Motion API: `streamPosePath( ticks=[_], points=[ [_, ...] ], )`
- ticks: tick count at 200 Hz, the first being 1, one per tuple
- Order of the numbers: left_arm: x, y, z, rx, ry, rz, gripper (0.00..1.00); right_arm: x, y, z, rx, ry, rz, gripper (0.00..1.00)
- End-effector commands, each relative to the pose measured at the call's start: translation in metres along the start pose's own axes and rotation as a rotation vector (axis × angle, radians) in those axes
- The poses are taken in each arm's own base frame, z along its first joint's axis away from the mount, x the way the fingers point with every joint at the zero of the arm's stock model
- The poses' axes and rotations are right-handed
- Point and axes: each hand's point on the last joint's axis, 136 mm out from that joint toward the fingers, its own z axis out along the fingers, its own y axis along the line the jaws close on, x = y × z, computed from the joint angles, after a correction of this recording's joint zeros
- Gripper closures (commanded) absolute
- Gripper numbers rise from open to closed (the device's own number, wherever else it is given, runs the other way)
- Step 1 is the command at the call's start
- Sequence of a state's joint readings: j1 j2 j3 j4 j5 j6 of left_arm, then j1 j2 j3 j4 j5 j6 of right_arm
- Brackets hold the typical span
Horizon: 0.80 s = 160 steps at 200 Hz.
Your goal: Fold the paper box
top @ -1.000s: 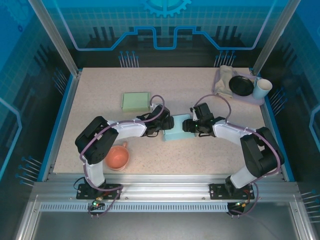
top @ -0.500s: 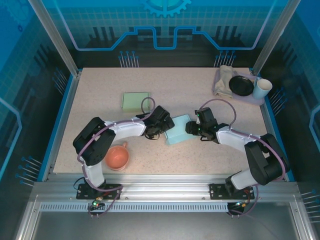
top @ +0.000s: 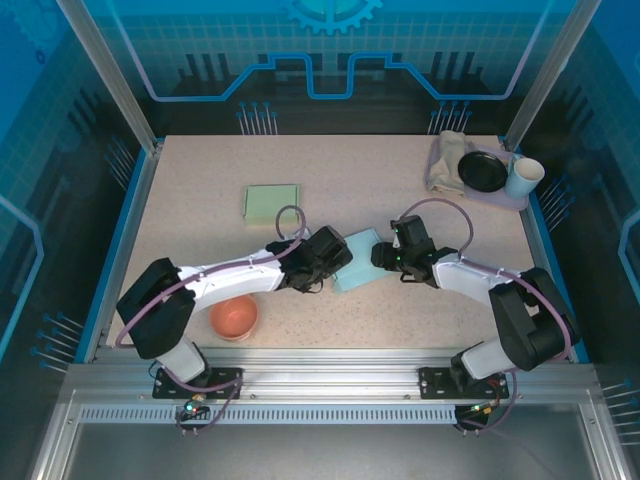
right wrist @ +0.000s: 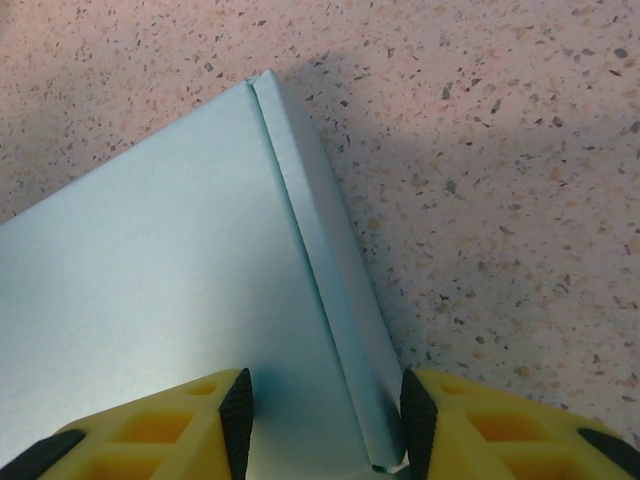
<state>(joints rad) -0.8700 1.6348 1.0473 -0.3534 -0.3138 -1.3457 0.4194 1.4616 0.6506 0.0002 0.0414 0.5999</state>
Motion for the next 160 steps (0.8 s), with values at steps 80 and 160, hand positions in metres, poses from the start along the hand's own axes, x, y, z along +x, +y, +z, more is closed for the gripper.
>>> streamPosePath(
  ticks=[80, 160],
  points=[
    [-0.006, 0.000, 0.022, -0.002, -0.079, -0.056, 0.01, 0.017, 0.005, -0.009, -0.047, 0.015, 0.061, 0.58],
    [0.003, -0.011, 0.040, -0.041, -0.036, -0.067, 0.01, 0.018, 0.006, -0.008, -0.034, 0.015, 0.031, 0.59]
  ],
)
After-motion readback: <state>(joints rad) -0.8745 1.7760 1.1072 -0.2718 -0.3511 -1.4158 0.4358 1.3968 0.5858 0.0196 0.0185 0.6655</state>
